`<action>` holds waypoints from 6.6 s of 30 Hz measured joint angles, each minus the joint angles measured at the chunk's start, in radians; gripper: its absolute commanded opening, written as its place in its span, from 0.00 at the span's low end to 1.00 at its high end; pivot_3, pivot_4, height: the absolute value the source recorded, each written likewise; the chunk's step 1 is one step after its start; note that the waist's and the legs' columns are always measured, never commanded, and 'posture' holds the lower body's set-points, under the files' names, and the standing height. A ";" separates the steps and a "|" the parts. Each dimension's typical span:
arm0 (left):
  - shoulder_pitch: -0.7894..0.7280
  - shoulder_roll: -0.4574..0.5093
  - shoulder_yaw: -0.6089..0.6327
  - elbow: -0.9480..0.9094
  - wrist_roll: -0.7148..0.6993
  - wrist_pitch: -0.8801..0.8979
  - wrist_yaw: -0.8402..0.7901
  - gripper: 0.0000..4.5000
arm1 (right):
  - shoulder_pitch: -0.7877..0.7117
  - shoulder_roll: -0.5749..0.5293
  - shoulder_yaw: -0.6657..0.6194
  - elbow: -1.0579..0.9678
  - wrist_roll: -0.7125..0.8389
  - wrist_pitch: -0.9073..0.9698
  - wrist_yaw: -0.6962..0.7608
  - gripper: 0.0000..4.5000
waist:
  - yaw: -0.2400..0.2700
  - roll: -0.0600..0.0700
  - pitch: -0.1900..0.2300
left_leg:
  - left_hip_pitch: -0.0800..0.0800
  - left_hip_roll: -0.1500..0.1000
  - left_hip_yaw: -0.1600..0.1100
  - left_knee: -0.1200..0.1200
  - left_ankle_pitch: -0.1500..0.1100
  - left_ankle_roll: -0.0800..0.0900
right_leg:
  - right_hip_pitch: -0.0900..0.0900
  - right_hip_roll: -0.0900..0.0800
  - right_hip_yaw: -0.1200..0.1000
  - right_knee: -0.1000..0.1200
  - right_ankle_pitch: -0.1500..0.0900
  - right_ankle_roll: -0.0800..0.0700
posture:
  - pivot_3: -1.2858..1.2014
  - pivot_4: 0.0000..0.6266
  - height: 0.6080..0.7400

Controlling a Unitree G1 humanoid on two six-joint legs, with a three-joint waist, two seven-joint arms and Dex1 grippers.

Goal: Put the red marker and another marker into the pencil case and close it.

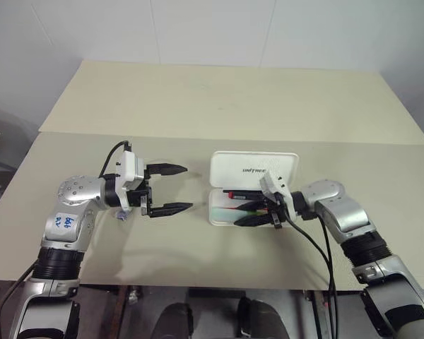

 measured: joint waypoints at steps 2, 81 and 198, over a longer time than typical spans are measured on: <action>0.000 0.000 0.000 0.000 0.000 0.000 0.002 1.00 | -0.008 0.000 0.000 0.016 -0.003 -0.008 0.020 0.39 | 0.000 0.000 0.000 | 0.000 0.000 0.000 0.000 0.000 0.000 | 0.000 0.000 0.000 0.000 0.000 0.000 | 0.52 0.24 1.00; 0.344 -0.108 0.167 -0.198 0.093 0.054 0.540 0.09 | 0.379 -0.255 -0.506 -0.498 0.346 0.120 -0.156 0.91 | 0.027 0.005 -0.004 | 0.001 0.001 -0.002 -0.001 -0.003 0.000 | 0.000 0.000 0.000 -0.001 0.000 -0.001 | 0.52 0.24 1.00; -0.107 -0.190 0.015 0.321 0.212 -0.120 0.279 0.01 | 0.525 -0.368 -0.681 -0.183 0.256 -0.153 -0.129 0.91 | 0.034 0.001 -0.002 | 0.001 -0.002 0.000 0.002 -0.001 0.003 | 0.002 -0.001 0.000 -0.002 0.001 0.001 | 0.52 0.24 1.00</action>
